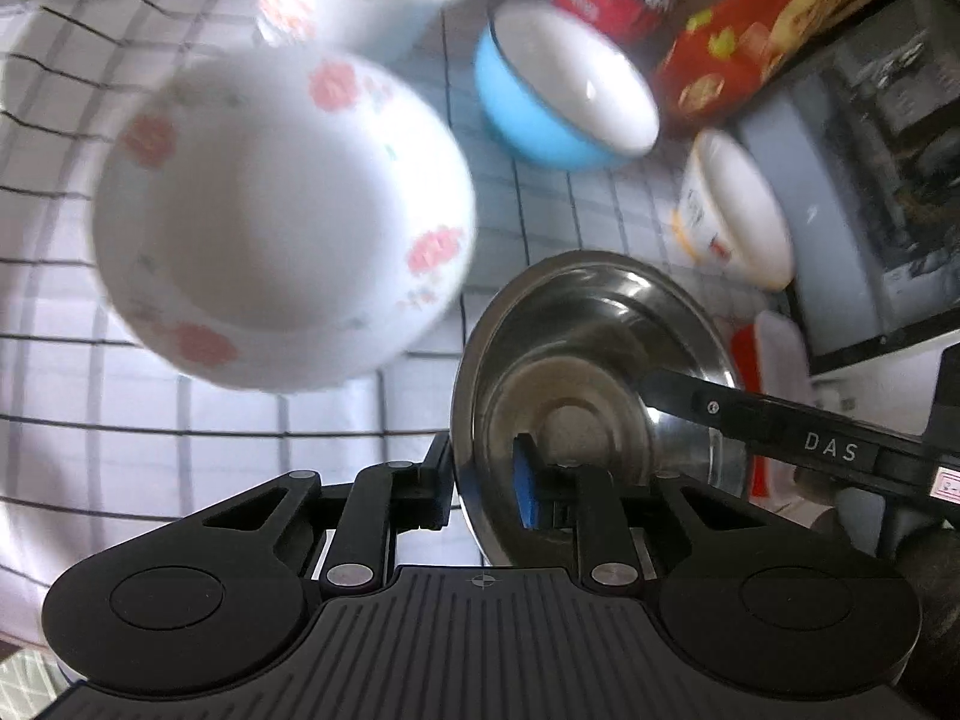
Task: Organize plates and bowls
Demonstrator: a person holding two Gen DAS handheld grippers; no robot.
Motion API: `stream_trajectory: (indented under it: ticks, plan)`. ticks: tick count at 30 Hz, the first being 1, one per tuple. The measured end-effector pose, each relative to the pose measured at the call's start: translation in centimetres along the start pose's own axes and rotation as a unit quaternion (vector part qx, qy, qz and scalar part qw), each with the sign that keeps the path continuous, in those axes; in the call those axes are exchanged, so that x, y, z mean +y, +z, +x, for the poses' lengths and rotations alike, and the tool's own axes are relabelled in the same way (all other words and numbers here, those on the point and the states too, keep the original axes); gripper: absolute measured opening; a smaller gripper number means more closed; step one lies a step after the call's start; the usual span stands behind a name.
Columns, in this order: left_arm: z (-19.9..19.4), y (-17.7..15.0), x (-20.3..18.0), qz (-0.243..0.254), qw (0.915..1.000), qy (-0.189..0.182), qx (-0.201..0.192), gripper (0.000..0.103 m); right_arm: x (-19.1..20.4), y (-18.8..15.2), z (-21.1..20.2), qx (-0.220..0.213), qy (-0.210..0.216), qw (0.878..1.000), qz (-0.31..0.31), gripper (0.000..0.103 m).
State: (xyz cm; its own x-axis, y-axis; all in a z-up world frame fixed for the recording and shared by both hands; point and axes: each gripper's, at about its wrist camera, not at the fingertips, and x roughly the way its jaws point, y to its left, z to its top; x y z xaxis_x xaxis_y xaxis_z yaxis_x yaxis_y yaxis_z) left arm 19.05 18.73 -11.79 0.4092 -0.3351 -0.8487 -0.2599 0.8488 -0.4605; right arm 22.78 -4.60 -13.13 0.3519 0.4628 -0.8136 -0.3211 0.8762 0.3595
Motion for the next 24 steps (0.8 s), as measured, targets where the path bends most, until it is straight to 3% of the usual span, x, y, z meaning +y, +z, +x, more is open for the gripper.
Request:
stream_trajectory:
  ticks: [5,10,17,24]
  plan:
    - [-5.9,1.6,3.4,-0.008,0.9966,-0.027,-0.077,0.024,5.5,2.1,-0.7,-0.027,0.014,0.999,-0.026,0.06]
    - [-8.0,4.6,8.2,-0.018,0.9925,0.002,-0.121,0.024,11.7,4.4,2.7,-0.035,0.013,0.998,-0.048,0.063]
    - [-5.4,8.1,11.1,0.001,0.9936,0.034,-0.108,0.026,15.8,7.2,8.7,-0.02,-0.045,0.996,-0.072,0.068]
    - [-4.0,8.6,11.8,-0.018,0.9925,0.064,-0.102,0.026,15.2,7.8,11.3,0.011,-0.025,0.995,-0.096,0.068]
